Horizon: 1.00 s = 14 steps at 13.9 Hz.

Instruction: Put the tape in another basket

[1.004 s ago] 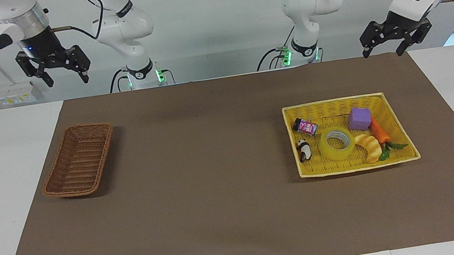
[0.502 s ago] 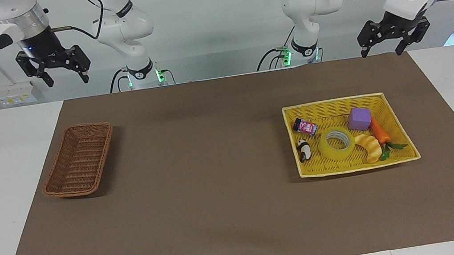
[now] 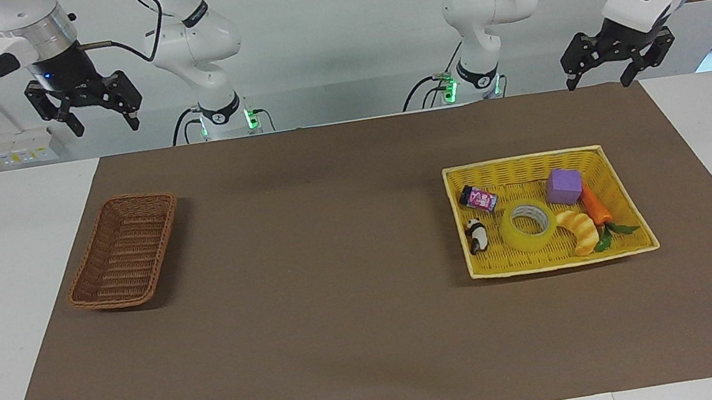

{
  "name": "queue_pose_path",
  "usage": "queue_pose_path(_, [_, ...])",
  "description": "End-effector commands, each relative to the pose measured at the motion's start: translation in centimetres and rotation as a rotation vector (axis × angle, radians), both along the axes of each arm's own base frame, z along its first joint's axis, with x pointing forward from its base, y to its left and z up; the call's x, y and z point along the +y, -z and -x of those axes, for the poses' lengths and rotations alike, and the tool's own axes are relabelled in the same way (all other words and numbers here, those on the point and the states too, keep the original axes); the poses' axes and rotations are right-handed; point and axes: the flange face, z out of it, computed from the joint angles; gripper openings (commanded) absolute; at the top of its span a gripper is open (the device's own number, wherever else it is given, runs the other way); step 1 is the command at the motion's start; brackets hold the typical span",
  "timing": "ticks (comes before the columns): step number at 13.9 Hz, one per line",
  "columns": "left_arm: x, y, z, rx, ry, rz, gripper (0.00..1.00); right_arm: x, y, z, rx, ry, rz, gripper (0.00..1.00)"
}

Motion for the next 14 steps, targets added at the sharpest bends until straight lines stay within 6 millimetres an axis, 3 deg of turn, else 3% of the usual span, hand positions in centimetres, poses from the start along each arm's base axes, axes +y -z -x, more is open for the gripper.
queue_pose_path(1, [0.6, 0.0, 1.0, 0.004, -0.008, -0.018, 1.0, 0.0, 0.1, 0.3, -0.017, -0.013, -0.02, 1.0])
queue_pose_path(9, [1.2, 0.6, 1.5, 0.017, -0.03, -0.018, 1.0, 0.0, 0.1, 0.3, -0.017, -0.013, -0.02, 1.0])
queue_pose_path(14, [0.2, 3.4, 2.1, -0.034, -0.006, -0.009, 1.0, 0.0, 0.1, 0.3, -0.017, -0.014, -0.02, 1.0])
